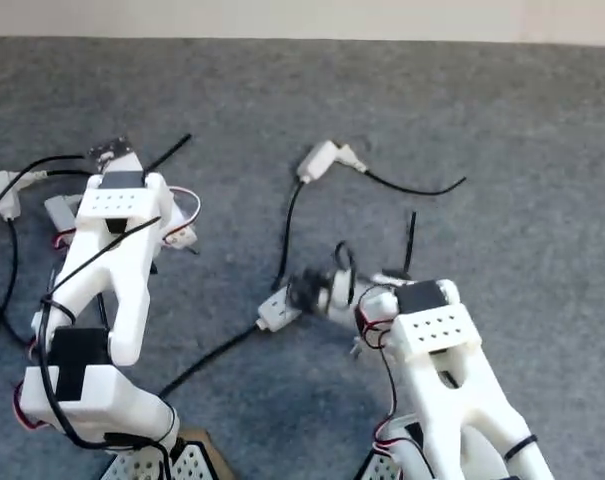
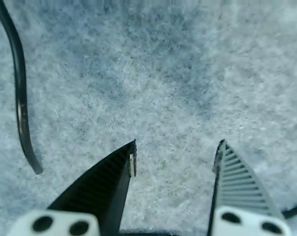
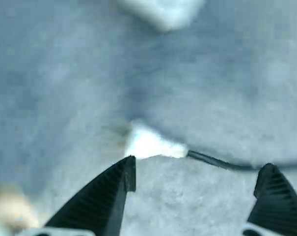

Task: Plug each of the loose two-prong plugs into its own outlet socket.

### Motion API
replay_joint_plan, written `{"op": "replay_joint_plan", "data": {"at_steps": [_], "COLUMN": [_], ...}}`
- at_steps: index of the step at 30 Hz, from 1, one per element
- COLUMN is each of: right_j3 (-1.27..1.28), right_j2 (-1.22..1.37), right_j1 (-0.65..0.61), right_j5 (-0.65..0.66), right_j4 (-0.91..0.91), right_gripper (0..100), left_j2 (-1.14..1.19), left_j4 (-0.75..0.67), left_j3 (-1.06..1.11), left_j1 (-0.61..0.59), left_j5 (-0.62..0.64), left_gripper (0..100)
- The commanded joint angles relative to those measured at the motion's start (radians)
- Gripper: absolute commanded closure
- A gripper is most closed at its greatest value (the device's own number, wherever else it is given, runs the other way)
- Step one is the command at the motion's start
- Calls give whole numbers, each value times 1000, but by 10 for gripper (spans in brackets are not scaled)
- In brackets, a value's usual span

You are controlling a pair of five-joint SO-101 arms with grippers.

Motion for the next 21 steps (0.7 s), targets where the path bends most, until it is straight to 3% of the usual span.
{"op": "replay_joint_plan", "data": {"at_steps": [1,4,7,14,21], "right_j3": [-74,-85,-85,-21,-120], "right_j2": [-12,-12,-12,170,375], "right_j1": [74,137,140,110,73], "right_j5": [416,617,713,720,597], "right_j4": [133,128,119,-137,-159], "right_gripper": [646,716,755,755,757], "left_j2": [-45,-44,-44,-44,-44], "left_j4": [-12,-12,-12,-12,-12], "left_j3": [1,4,4,4,5], "left_j1": [-2,-1,-1,1,15], "left_j5": [9,11,12,12,9], "left_gripper": [734,734,734,734,734]}}
